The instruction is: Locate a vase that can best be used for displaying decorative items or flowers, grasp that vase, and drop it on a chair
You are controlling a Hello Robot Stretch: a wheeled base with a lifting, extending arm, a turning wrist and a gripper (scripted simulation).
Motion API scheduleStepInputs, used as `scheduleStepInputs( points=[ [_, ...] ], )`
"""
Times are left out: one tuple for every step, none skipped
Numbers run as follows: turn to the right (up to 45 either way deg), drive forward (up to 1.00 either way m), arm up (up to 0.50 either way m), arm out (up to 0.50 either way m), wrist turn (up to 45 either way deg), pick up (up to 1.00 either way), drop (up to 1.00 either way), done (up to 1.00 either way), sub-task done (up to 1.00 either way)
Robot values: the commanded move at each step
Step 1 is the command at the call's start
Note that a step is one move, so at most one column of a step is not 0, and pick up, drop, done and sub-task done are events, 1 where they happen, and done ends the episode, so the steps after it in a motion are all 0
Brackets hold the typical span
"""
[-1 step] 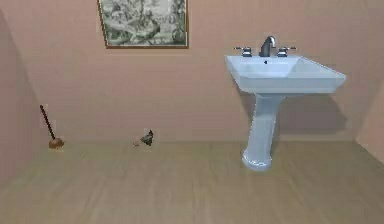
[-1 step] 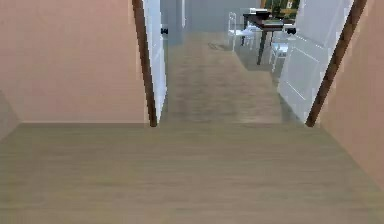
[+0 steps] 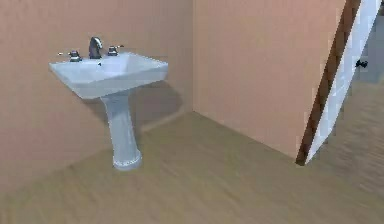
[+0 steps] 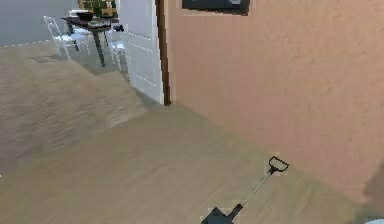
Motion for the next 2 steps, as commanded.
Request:
scheduleStepInputs(
  points=[
    [33.0,0.00,0.00,0.00,0.0,0.00,0.00,0.00,0.00],
    [3.0,0.00,0.00,0.00,0.0,0.00,0.00,0.00,0.00]
  ],
)
